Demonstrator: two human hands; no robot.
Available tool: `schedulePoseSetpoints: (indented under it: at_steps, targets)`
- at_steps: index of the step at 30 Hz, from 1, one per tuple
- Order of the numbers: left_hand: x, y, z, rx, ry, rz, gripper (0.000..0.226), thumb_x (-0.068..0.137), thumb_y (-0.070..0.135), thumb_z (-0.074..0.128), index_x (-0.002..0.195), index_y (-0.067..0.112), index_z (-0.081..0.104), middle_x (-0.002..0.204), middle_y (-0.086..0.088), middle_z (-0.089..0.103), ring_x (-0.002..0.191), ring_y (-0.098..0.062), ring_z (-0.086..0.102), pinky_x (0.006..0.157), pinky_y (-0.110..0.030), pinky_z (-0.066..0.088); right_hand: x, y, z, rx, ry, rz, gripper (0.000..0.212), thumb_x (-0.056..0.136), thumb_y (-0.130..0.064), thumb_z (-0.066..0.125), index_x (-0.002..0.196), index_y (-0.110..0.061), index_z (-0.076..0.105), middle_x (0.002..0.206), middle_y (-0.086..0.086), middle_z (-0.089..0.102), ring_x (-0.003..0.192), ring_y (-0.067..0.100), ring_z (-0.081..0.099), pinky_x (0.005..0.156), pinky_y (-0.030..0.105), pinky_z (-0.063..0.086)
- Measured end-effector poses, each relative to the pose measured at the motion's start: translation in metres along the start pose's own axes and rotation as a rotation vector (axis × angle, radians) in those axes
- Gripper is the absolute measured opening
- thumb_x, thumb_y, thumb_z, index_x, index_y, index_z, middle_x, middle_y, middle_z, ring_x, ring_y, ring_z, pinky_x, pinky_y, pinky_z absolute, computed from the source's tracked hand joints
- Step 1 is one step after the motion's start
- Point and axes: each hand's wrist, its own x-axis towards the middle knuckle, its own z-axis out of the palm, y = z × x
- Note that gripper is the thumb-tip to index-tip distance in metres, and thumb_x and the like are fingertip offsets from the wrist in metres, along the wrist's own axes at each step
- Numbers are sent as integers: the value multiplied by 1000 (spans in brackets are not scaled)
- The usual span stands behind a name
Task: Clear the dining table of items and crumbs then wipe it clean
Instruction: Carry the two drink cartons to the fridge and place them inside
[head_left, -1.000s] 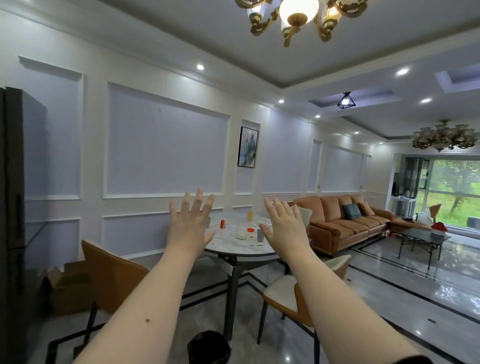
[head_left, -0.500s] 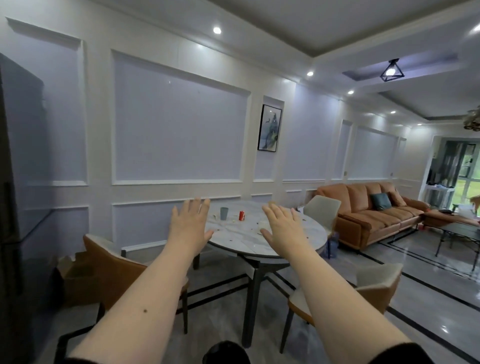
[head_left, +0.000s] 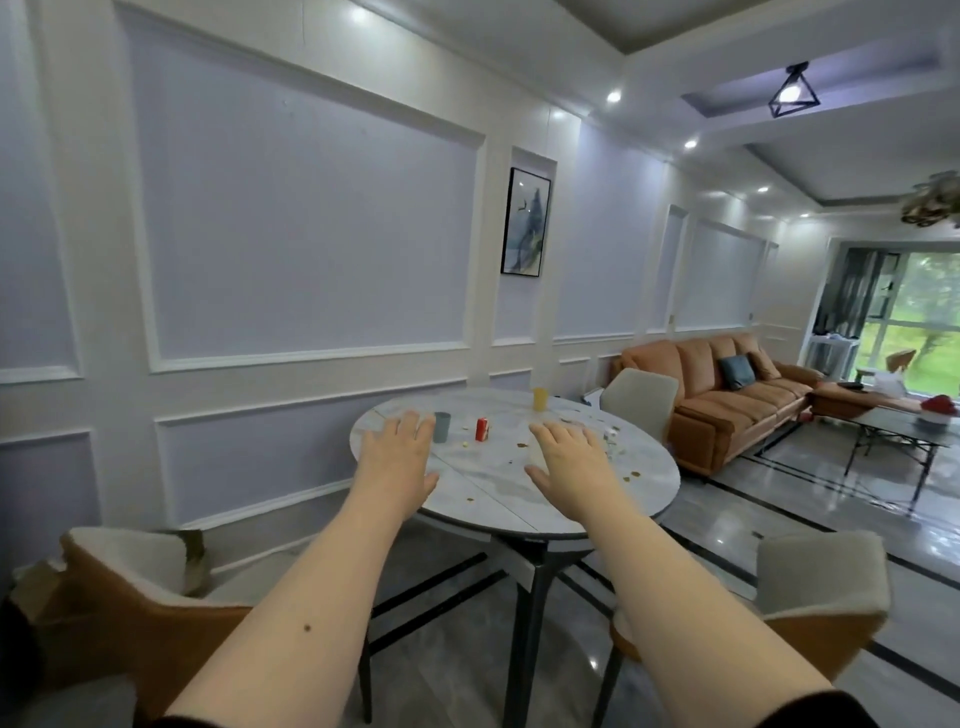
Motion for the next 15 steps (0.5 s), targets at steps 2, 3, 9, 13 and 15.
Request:
schedulePoseSetpoints:
  at_steps: [2,3,9,13,15]
  targets:
    - [31,-11,21,-36,1,2,72,92,44,46,148,16,10,150,-7,22,134,-25,30,106,-41,33,31,4,14,-21,-13,24,57,98,-39,39,147,-19,19,152,2,27,140,23,24,118,41,14]
    - [45,-14,31,-41,-2,21,71,92,43,46,147,15,12,148,-7,24,132,-25,32,105,-40,35,44,6,21,-30,-27,33,57,98,-40,39,147,-19,19,152,2,27,140,23,25,118,41,15]
    - [135,-31,104,-43,-30,132,70,91,43,48,146,16,14,149,-6,23,130,-26,34,102,-41,39,138,25,68,-80,-67,38,56,97,-39,40,146,-19,22,150,3,32,137,24,31,115,40,21]
    - [207,-39,151,-98,-37,103,68,91,40,50,145,15,16,149,-6,23,131,-26,33,103,-40,37,211,57,96,-52,-47,82,55,97,-40,42,145,-19,25,148,3,34,134,25,36,112,41,27]
    - [244,-37,169,-103,-57,125,67,91,38,50,145,15,17,147,-6,25,130,-26,34,102,-39,38,243,70,111,-52,-86,98,55,96,-40,42,144,-19,26,149,3,34,134,25,36,111,39,27]
